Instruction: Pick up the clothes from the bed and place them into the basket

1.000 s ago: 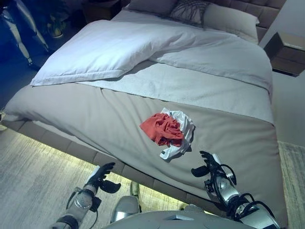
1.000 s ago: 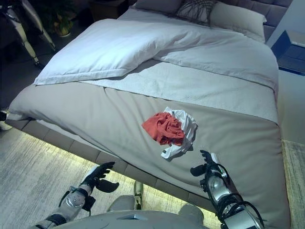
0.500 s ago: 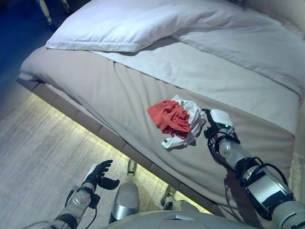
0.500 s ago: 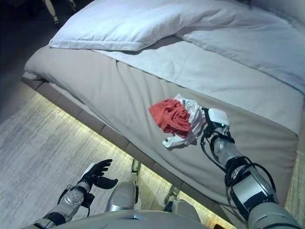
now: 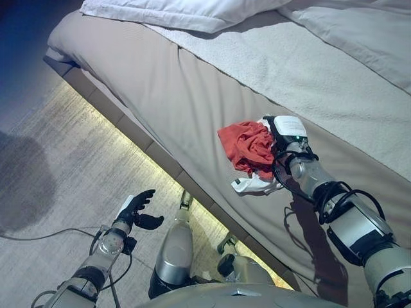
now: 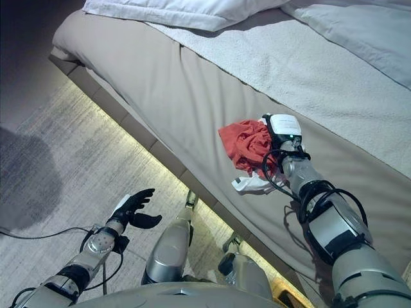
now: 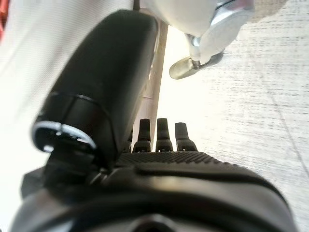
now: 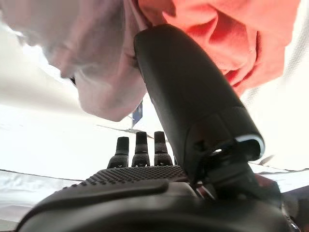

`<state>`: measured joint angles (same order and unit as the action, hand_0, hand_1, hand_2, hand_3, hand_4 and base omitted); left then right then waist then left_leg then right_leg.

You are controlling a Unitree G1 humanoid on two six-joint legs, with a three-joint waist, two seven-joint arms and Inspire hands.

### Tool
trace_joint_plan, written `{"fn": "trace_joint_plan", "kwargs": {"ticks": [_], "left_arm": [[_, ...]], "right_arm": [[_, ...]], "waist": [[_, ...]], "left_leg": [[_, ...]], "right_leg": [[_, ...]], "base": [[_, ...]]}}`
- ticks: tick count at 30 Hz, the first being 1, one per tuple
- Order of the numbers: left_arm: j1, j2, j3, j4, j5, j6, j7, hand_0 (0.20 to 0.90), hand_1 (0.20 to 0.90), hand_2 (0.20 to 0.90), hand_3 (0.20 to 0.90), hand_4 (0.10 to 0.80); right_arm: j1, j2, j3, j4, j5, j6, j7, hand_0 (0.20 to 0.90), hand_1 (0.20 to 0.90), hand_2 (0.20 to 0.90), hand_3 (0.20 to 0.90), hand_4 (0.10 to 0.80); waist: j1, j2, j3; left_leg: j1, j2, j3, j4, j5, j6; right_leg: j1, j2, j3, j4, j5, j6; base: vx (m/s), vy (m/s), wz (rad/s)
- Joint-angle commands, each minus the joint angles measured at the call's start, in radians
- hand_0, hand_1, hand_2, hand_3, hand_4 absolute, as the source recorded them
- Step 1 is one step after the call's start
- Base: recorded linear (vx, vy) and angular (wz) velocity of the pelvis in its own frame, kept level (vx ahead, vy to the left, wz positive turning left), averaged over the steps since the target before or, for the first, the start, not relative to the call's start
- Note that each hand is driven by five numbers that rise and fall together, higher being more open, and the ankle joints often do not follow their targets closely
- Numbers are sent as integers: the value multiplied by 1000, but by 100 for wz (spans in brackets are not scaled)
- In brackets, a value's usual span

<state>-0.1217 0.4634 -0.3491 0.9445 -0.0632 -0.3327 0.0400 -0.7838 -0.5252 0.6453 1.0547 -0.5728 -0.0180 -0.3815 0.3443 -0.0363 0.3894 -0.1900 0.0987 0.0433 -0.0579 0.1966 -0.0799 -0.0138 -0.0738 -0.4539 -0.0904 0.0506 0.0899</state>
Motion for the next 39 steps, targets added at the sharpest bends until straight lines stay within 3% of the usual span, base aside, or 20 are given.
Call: {"fn": "trace_joint_plan", "kwargs": {"ticks": [1,6,12,16,22,27,39], "left_arm": [[16,45,-34,-35,-37,-53,13,900,900,900,900,800],[32,53,-16,-60,-48,-40,8,900,900,900,900,800],[83,36,15,-80,-27,-26,14,900,900,900,900,800],[123,17,47,-108,-24,-2,22,900,900,900,900,800],[155,-3,80,-138,-13,22,25,900,900,900,900,800],[168,-16,88,-126,-2,35,31,900,900,900,900,800],[108,-11,52,-72,-7,27,19,900,900,900,900,800]], "right_arm": [[-121,-61,36,-17,-19,-9,-68,900,900,900,900,800],[-138,-61,52,-41,22,-47,-72,900,900,900,900,800],[-30,-51,11,-166,75,65,-139,900,900,900,900,800],[121,-62,-21,-388,63,119,-128,900,900,900,900,800],[291,-75,-47,-571,-9,105,-93,900,900,900,900,800],[379,-92,-40,-651,-23,37,-37,900,900,900,900,800],[155,-20,49,-510,-38,81,5,900,900,900,900,800]], "waist": [[22,16,-34],[29,24,-31],[3,7,-52],[-40,-9,-74],[-81,-25,-101],[-98,-36,-126],[-39,-3,-75]], "left_leg": [[-114,-28,-7,98,-97,-5],[-116,-24,-6,92,-93,-9],[-69,-12,21,60,-95,-13],[-35,-3,45,54,-107,-16],[-3,5,68,37,-108,-15],[18,12,82,35,-114,-19],[-10,8,23,70,-114,-28]], "right_leg": [[-61,-40,-10,170,-75,-3],[-59,-40,-16,170,-80,-3],[-28,-36,-1,159,-92,2],[-7,-37,23,149,-93,2],[13,-31,47,126,-85,5],[31,-26,62,119,-90,5],[15,-31,25,169,-115,-20]], "base": [[0,0,0],[0,0,0],[45,44,3],[58,55,-4],[46,23,-12],[64,0,-10],[23,-7,2]]}}
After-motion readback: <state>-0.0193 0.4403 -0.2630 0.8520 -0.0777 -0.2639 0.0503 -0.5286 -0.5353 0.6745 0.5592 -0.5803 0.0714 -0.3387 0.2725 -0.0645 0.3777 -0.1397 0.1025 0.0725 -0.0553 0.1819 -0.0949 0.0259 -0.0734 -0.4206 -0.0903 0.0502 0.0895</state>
